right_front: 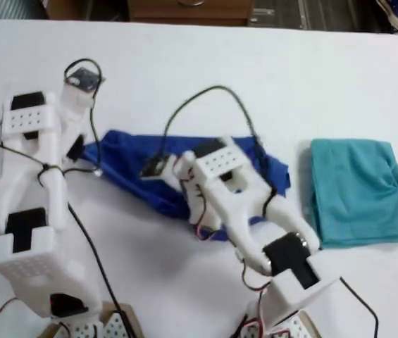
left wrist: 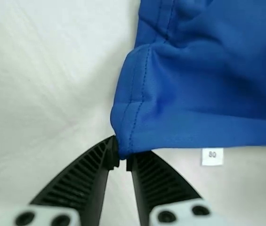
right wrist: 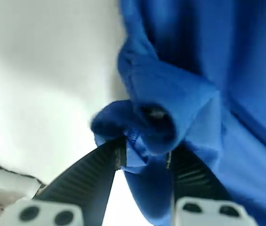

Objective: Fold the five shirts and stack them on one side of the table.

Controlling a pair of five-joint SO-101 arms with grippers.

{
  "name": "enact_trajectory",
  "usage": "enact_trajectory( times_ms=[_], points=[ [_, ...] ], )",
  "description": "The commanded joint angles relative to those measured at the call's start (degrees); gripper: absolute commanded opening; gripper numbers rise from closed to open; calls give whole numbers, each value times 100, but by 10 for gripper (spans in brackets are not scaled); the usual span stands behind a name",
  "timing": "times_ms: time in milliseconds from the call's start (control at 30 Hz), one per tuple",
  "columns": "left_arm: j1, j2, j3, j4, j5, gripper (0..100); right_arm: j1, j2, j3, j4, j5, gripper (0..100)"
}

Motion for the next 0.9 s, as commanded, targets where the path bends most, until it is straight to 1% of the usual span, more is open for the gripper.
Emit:
enact_trajectory(
  times_ms=[0,100,233,433,533,700,867],
  points=[
    [53,-334,-31,-79,-62,27,-242,-338,79,57,44,149],
    [44,-334,-31,-79,-62,27,-207,-268,193,-31,44,146],
    [26,-334,-31,-79,-62,27,31,-224,325,-154,44,144],
    [18,-334,-31,-79,-62,27,303,-365,308,127,53,146],
    [18,-334,-31,-79,-62,27,277,-822,554,374,387,146],
    [18,-334,-31,-79,-62,27,303,-1719,1503,365,914,148],
    [44,-325,-31,-88,-62,27,286,-1895,2110,-40,1002,149]
  ],
)
